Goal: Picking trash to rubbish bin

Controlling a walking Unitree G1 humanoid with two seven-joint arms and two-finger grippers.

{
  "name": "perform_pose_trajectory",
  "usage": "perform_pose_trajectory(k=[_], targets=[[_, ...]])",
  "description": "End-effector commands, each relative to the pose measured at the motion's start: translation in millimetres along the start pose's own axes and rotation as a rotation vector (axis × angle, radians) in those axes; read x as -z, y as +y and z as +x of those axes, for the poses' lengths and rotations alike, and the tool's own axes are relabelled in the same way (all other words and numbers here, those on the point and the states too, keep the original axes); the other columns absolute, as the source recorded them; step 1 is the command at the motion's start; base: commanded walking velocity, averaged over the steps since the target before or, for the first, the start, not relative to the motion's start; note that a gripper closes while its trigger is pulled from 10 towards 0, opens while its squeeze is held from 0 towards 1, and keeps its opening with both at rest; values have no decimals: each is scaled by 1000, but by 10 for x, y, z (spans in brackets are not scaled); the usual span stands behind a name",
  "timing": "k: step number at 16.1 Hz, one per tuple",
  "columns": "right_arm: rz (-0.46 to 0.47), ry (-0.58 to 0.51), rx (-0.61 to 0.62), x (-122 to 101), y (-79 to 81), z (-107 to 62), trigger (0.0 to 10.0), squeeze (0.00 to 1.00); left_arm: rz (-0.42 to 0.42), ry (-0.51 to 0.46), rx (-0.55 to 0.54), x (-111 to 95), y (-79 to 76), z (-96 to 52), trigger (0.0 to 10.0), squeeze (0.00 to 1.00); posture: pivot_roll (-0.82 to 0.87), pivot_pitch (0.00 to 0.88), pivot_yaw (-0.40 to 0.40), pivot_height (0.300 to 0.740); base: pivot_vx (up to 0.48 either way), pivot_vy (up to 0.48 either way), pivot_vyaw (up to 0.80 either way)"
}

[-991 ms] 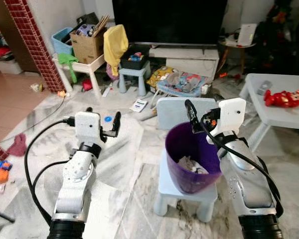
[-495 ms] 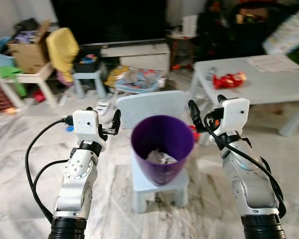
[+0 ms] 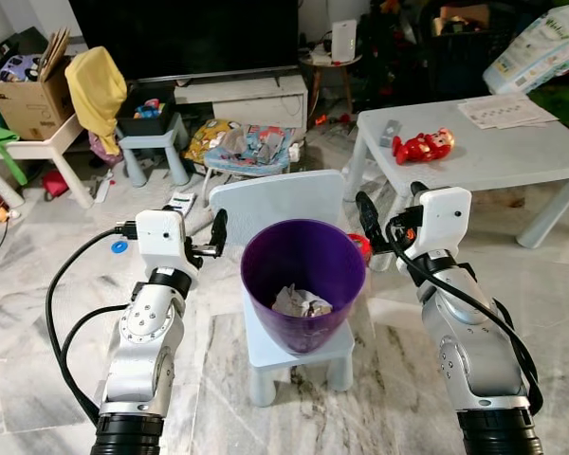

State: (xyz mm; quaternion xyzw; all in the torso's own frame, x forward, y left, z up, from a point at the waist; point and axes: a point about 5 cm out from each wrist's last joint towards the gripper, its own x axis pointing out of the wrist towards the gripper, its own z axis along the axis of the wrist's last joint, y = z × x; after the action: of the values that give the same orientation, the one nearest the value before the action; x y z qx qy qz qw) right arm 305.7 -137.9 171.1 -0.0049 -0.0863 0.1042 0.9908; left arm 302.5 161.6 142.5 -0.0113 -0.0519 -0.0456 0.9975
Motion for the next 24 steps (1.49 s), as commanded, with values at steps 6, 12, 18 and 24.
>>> perform_pose_trajectory(k=[6,12,18,24], targets=[[1,-9,7,-46,-3,18,10000,0,12,6,5,-13,19,14,10000,0,-98,0,35,740,0,-81,-800],[1,-6,7,-41,-1,16,10000,0,4,5,0,-10,29,9,10000,0,-99,0,35,740,0,0,-800],[3,-5,7,-42,-3,16,10000,0,2,9,13,-4,16,14,10000,0,-100,0,35,740,0,0,-800],[4,-21,9,-67,-6,14,10000,0,0,9,33,-3,-4,16,10000,0,-103,0,36,740,0,0,-267]])
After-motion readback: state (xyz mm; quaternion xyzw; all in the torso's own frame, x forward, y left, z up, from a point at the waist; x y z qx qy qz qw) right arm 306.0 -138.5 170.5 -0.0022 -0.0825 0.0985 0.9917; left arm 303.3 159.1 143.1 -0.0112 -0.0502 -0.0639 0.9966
